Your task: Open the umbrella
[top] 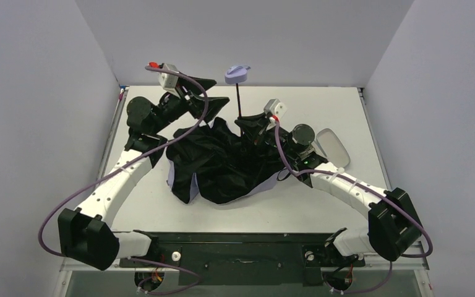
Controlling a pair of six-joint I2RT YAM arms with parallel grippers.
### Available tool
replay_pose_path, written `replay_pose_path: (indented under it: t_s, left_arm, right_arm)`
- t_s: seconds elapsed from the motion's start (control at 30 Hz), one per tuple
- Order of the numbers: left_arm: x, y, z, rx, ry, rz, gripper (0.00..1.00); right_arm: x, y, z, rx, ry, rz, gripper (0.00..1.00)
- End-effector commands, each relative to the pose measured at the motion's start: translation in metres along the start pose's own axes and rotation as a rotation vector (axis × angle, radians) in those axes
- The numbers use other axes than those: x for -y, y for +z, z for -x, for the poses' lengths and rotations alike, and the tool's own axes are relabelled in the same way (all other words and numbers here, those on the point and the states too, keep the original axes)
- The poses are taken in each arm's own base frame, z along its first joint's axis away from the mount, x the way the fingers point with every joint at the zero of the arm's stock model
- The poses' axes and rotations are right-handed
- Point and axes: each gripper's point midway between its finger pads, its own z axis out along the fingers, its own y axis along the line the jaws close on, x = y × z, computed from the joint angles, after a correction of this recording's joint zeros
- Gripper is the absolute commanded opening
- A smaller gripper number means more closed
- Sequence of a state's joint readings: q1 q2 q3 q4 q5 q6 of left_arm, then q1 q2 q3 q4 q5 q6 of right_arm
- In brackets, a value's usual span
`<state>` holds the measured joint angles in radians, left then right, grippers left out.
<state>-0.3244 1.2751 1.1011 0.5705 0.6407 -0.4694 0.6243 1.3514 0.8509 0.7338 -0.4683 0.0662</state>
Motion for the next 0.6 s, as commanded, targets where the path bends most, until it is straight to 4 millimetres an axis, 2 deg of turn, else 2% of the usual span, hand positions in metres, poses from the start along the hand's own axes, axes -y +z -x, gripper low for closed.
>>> replay_pose_path:
  t_s: [0.0,0.2,0.27,0.3,0.33,0.37,0.4,0.43,0.47,0.5,0.53,0.57]
  left_arm:
    - [0.021,0.024,0.014,0.042,0.016,-0.091,0.84]
    - [0.032,0.038,0.003,0.035,0.008,-0.132,0.87]
    - [0.033,0.042,0.005,0.040,0.006,-0.135,0.79]
    - [0.033,0.045,0.004,0.035,-0.001,-0.141,0.67]
    - [0.037,0.047,0.011,0.046,-0.009,-0.157,0.62]
    - [0.039,0.049,0.012,0.045,-0.013,-0.175,0.49]
    - [0.045,0.052,0.020,0.056,-0.020,-0.192,0.40]
    - [0.048,0.053,0.025,0.062,-0.019,-0.206,0.22]
    - [0.050,0.054,0.026,0.061,-0.031,-0.208,0.14]
    - [0.051,0.054,0.032,0.070,-0.029,-0.206,0.03]
    - [0.050,0.053,0.032,0.063,-0.030,-0.197,0.00]
    - [0.049,0.054,0.034,0.068,-0.014,-0.191,0.00]
  right_arm:
    - [-0.013,0.012,0.042,0.113,-0.065,0.063,0.00]
    - [-0.014,0.014,0.037,0.097,-0.069,0.065,0.00]
    - [-0.016,0.014,0.036,0.090,-0.067,0.068,0.00]
    - [-0.017,0.014,0.034,0.083,-0.067,0.072,0.00]
    - [-0.017,0.014,0.029,0.064,-0.063,0.072,0.00]
    - [-0.016,0.014,0.023,0.048,-0.058,0.071,0.01]
    - [-0.016,0.014,0.012,0.015,-0.046,0.072,0.08]
    - [-0.015,0.013,0.005,-0.007,-0.039,0.071,0.12]
    - [-0.015,0.011,-0.010,-0.049,-0.023,0.075,0.21]
    - [-0.013,0.008,-0.018,-0.072,-0.016,0.075,0.25]
    - [-0.015,0.004,-0.034,-0.119,0.002,0.087,0.33]
    - [-0.014,0.000,-0.046,-0.160,-0.002,0.088,0.36]
